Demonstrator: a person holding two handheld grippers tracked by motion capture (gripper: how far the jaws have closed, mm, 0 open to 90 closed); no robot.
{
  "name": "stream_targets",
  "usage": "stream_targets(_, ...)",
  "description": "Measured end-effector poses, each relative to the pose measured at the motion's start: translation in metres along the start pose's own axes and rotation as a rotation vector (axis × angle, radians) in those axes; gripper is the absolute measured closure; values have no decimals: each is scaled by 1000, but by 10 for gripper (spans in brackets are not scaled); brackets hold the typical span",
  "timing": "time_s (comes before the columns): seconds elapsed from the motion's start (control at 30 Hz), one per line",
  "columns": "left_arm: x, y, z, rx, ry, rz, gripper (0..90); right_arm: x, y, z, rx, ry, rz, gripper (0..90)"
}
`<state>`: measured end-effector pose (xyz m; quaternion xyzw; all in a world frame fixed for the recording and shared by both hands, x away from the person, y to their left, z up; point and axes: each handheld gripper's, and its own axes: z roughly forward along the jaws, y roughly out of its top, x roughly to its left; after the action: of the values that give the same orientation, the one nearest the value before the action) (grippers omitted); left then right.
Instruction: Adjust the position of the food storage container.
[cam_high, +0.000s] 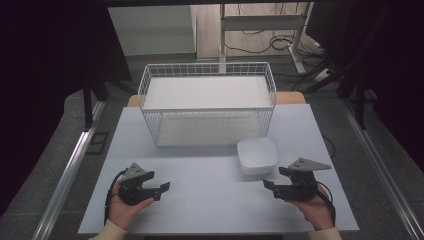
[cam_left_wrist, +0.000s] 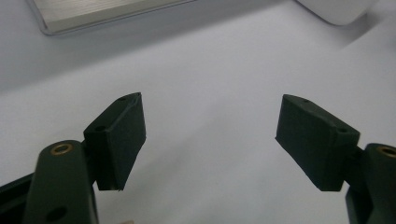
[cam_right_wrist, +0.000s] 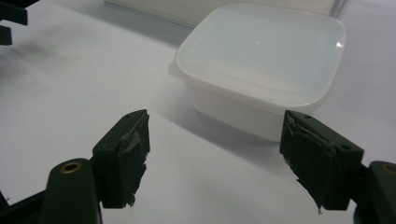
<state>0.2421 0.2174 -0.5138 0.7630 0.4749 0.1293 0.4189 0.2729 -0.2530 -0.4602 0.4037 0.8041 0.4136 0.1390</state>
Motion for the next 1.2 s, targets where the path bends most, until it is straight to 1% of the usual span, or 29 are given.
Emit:
stream_targets(0.07, 0, 0, -1, -4, 3, -2, 234, -3, 3, -2, 4, -13, 8, 257)
stream_targets(0.17, 0, 0, -1, -6, 4, -4, 234, -6, 6, -3, 3, -15, 17, 268)
stream_targets(0.2, 0, 0, -1, -7, 7, -7, 234, -10, 10, -5, 5, -27, 25, 281)
stream_targets(0.37, 0, 0, -1, -6, 8, -7, 234, -16, 18, -6, 13, -39, 32, 294)
stream_targets(0.4, -1, 0, 0, -7, 9, -10, 234, -20, 23, -6, 11, -50, 37, 309)
stream_targets(0.43, -1, 0, 0, -3, 8, -4, 234, -21, 25, -6, 8, -55, 40, 312)
stream_targets(0.6, -1, -1, -2, -7, 12, -9, 234, -25, 38, -3, 13, -68, 32, 327)
stream_targets(0.67, -1, -1, -1, -6, 14, -11, 234, -29, 44, -3, 6, -71, 30, 335)
stream_targets(0.7, -1, -1, -1, -6, 14, -11, 234, -29, 44, -3, 6, -71, 30, 335)
stream_targets(0.73, -2, -1, -1, -5, 15, -15, 234, -35, 48, -4, 1, -74, 43, 336)
stream_targets(0.8, -2, 0, 0, -3, 15, -11, 233, -42, 51, -3, 2, -76, 57, 336)
stream_targets(0.83, -2, 0, 0, -3, 15, -11, 233, -42, 51, -3, 2, -76, 57, 336)
stream_targets(0.87, -2, 0, 0, -6, 14, -17, 234, -49, 52, -3, 7, -80, 72, 338)
stream_targets(0.97, -2, 0, 0, -4, 14, -16, 233, -58, 53, -1, 18, -92, 85, 356)
stream_targets(1.07, -2, -1, 0, -4, 14, -19, 233, -68, 54, 3, 25, -119, 84, 405)
stream_targets(1.13, -1, -1, 0, -5, 14, -20, 233, -74, 55, 7, 29, -126, 97, 425)
stream_targets(1.17, -1, -1, 0, -5, 14, -20, 234, -74, 55, 7, 29, -126, 97, 425)
stream_targets(1.2, -1, -1, 0, -4, 14, -20, 233, -79, 56, 12, 43, -130, 101, 458)
